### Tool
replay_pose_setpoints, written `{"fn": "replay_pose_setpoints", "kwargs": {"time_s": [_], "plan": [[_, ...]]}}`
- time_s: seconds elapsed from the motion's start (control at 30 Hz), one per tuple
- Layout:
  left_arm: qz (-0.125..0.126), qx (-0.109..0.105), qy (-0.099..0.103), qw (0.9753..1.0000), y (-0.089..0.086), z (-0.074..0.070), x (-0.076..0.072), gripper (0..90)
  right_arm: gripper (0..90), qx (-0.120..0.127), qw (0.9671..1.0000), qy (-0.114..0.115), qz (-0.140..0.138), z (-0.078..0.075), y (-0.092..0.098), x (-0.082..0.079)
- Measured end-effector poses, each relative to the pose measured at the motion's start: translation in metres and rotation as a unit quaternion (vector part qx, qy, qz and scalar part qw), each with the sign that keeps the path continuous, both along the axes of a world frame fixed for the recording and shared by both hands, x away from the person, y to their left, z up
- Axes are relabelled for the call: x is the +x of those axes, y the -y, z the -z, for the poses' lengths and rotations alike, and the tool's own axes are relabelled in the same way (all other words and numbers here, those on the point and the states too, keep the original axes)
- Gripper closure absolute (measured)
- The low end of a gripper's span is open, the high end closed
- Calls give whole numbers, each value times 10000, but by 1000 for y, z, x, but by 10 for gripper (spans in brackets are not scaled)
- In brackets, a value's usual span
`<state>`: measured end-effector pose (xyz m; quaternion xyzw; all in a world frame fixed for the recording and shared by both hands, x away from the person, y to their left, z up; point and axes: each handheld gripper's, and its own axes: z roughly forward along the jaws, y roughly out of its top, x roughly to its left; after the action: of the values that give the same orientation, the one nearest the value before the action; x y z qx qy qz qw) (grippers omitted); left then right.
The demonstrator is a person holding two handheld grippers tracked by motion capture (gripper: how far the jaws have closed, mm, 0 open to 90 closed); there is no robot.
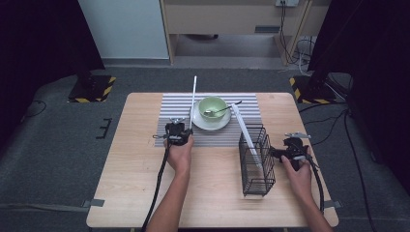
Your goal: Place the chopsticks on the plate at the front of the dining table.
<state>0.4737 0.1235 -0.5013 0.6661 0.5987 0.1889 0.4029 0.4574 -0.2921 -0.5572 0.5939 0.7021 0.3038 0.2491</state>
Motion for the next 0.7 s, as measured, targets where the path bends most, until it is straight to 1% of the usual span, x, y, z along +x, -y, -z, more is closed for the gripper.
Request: {"fn": "replay_pose_setpoints", "kwargs": {"time_s": [0.17,0.7], "plan": [[-30,22,-2,10000,-1,0,-1,865,10,-1,10000,1,0,0,0,0],[-34,52,-105,9999,1,4,0,864,9,-1,10000,-2,5,0,0,0]]}}
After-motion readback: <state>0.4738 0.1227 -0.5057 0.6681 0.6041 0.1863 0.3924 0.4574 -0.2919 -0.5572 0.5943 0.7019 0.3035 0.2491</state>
